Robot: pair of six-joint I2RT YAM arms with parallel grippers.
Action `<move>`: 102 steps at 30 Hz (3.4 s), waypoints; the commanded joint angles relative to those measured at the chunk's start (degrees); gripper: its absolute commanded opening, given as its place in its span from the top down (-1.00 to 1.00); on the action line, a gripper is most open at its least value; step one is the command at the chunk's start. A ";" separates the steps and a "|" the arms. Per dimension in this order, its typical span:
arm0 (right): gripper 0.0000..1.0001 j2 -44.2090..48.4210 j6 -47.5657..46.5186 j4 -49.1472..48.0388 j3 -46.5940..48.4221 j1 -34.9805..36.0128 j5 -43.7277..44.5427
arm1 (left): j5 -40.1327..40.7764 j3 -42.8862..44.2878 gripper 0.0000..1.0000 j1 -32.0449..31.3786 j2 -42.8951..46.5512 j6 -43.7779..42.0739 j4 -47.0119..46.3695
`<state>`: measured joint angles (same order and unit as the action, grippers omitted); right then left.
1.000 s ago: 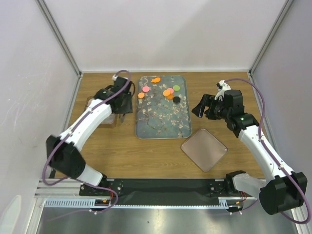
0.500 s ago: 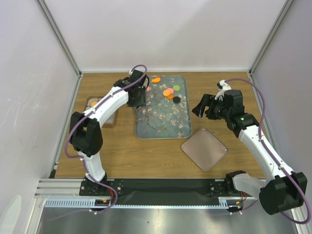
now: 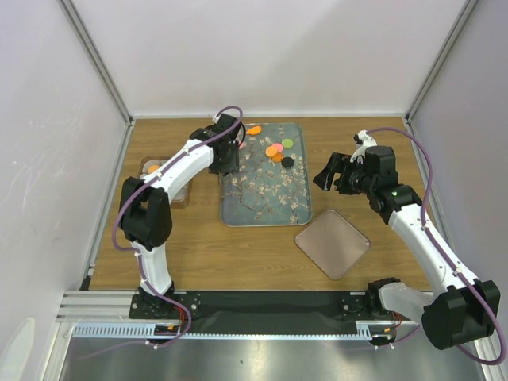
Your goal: Pack the cookies
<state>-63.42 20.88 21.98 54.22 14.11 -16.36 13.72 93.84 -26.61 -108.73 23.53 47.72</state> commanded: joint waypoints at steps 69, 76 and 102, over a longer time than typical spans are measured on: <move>-0.66 1.02 -0.41 -1.50 0.28 -0.31 0.45 | 0.70 8.02 -0.01 -0.02 -5.70 -1.73 2.98; -0.66 1.10 -0.49 -1.59 0.28 -0.31 0.45 | 1.31 8.20 0.02 -0.02 -6.85 -1.91 3.69; -0.66 1.10 -0.32 -1.59 0.28 -0.31 0.01 | 0.87 8.11 0.40 -0.11 0.17 -4.90 4.13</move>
<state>-63.42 20.88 21.98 54.22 14.06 -16.36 14.33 99.90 -26.50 -115.42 20.29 51.83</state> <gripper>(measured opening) 0.831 0.405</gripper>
